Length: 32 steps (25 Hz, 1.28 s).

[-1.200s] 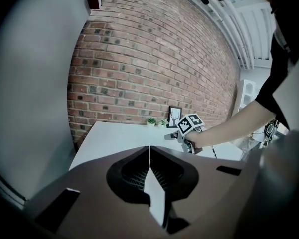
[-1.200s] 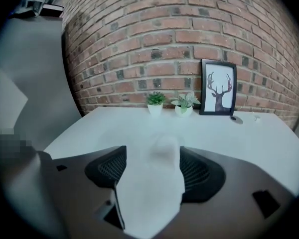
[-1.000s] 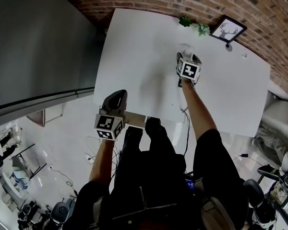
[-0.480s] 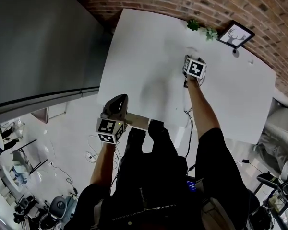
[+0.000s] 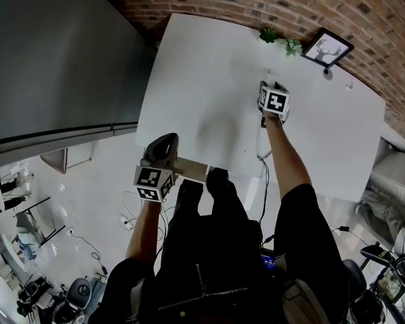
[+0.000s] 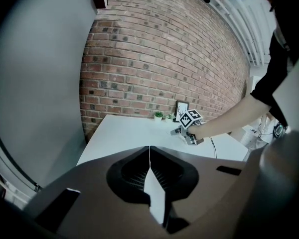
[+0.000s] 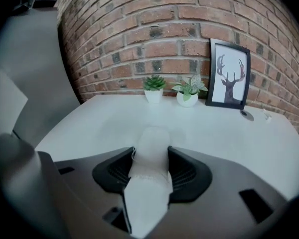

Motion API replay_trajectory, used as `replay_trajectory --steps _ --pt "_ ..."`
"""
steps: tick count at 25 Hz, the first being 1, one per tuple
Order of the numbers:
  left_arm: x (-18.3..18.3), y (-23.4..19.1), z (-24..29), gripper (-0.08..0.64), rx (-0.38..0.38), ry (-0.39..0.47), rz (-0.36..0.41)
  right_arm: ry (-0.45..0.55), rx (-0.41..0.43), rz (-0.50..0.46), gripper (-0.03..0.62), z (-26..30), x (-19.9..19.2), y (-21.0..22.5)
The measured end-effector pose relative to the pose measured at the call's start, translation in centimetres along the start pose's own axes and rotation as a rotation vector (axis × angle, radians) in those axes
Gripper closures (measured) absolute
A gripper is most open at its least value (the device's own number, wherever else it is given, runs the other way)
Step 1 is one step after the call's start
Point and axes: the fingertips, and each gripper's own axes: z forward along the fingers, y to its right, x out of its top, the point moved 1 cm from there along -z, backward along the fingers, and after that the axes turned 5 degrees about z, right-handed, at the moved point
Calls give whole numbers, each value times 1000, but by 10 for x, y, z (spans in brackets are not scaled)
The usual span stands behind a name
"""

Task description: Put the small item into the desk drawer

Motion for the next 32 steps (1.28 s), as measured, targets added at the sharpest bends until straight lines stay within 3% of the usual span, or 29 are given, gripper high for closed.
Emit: replay_trajectory --steps 13,23,32 --pt "28 13 -10 538 -25 65 32 175 121 -66 396 -79 39 -31" --pt "74 16 -12 538 -42 157 89 357 204 -90 397 -178 73 -53" --pt "122 8 -25 538 1 257 126 461 274 -70 397 -254 83 -58"
